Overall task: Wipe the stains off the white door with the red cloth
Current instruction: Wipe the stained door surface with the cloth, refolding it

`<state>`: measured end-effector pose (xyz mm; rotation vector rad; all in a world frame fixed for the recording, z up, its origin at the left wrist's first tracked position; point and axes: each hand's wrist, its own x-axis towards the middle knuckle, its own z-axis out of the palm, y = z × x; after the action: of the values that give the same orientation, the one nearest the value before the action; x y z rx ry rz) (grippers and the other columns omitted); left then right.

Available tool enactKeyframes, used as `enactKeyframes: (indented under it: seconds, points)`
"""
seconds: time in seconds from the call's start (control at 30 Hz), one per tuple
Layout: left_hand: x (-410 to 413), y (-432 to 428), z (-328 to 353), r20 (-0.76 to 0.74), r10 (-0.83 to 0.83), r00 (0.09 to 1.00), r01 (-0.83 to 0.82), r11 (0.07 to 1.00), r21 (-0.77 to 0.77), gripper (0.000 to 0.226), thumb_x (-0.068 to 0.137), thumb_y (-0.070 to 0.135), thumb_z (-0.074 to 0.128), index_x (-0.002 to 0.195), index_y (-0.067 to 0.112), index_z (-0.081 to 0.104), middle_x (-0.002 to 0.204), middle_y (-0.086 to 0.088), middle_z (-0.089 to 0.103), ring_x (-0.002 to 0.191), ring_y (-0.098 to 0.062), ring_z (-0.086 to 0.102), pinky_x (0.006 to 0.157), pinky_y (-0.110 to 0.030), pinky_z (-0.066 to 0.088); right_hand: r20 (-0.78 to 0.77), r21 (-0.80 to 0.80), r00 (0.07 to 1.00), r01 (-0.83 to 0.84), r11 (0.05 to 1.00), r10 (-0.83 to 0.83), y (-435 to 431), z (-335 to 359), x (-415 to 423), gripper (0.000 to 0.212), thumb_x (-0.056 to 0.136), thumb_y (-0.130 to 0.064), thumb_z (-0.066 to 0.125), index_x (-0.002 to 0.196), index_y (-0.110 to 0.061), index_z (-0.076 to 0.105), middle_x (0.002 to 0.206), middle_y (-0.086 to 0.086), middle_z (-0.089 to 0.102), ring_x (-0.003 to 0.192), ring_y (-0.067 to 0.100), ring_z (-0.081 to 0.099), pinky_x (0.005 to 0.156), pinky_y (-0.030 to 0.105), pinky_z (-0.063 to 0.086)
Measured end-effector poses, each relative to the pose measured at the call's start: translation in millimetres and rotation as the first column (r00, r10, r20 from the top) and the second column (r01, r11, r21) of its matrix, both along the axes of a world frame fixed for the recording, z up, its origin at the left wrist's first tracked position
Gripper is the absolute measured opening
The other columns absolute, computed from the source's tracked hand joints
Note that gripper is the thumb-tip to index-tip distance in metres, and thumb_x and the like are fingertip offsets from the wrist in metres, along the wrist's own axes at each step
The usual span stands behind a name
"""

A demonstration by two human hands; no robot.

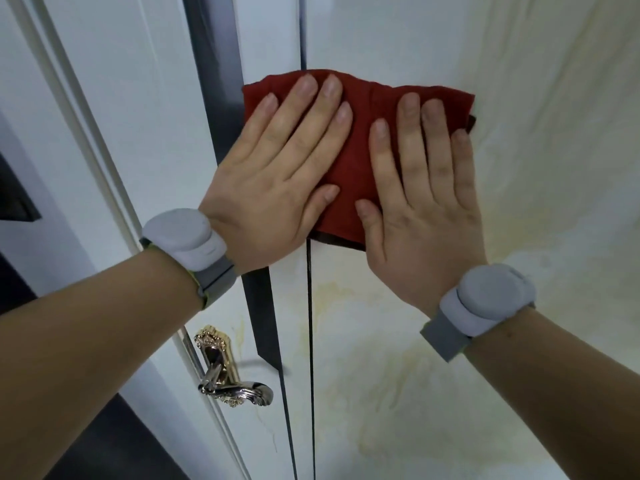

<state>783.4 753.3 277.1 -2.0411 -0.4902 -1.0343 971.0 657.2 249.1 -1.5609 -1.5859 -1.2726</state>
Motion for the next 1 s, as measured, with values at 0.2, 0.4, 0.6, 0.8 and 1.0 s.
enactKeyframes:
  seconds: [0.2, 0.4, 0.6, 0.8, 1.0]
  points:
    - [13, 0, -28, 0.101, 0.013, 0.995, -0.009, 0.999, -0.049, 0.061, 0.109, 0.031, 0.039, 0.159, 0.000, 0.023, 0.165, -0.023, 0.021, 0.154, -0.042, 0.020, 0.128, -0.055, 0.013, -0.001, 0.003, 1.000, -0.003, 1.000, 0.003, 1, -13, 0, 0.062, 0.107, -0.036, 0.037, 0.160, -0.008, 0.020, 0.165, 0.019, 0.012, 0.154, 0.036, 0.011, 0.127, 0.052, 0.009]
    - [13, 1, -94, 0.068, 0.024, 0.997, -0.018, 0.996, -0.087, 0.069, 0.108, 0.035, 0.039, 0.162, 0.004, 0.010, 0.168, -0.015, 0.011, 0.156, -0.040, 0.012, 0.129, -0.051, 0.005, 0.006, -0.059, 0.999, -0.054, 0.997, 0.054, -3, -67, 5, 0.065, 0.105, -0.034, 0.045, 0.159, -0.010, 0.020, 0.164, 0.014, 0.005, 0.155, 0.033, 0.008, 0.127, 0.050, 0.005]
    - [8, 4, -154, 0.019, 0.024, 1.000, -0.022, 0.994, -0.105, 0.075, 0.107, 0.038, 0.044, 0.164, 0.010, 0.005, 0.172, -0.012, 0.001, 0.160, -0.029, -0.006, 0.129, -0.050, 0.001, -0.005, -0.128, 0.999, -0.040, 0.991, 0.040, -2, -127, 5, 0.072, 0.103, -0.038, 0.047, 0.160, -0.013, 0.011, 0.168, 0.013, 0.003, 0.157, 0.029, -0.008, 0.127, 0.049, -0.001]
    - [5, 3, -193, 0.003, 0.028, 1.000, -0.027, 0.992, -0.121, 0.075, 0.106, 0.040, 0.045, 0.164, 0.011, 0.007, 0.173, -0.007, -0.008, 0.160, -0.029, -0.004, 0.129, -0.049, 0.001, 0.010, -0.170, 1.000, -0.012, 0.985, 0.014, -4, -165, 5, 0.074, 0.103, -0.040, 0.046, 0.161, -0.014, 0.007, 0.167, 0.011, 0.001, 0.157, 0.028, -0.009, 0.127, 0.048, -0.002]
    - [-2, -4, -209, -0.054, 0.050, 0.997, -0.057, 0.989, -0.135, 0.075, 0.106, 0.040, 0.046, 0.164, 0.010, 0.009, 0.173, -0.009, -0.006, 0.160, -0.030, -0.003, 0.129, -0.049, 0.002, -0.004, -0.212, 1.000, 0.003, 0.977, -0.004, -11, -183, -1, 0.075, 0.102, -0.040, 0.048, 0.162, -0.014, 0.009, 0.168, 0.010, 0.002, 0.157, 0.028, -0.007, 0.128, 0.048, -0.001]
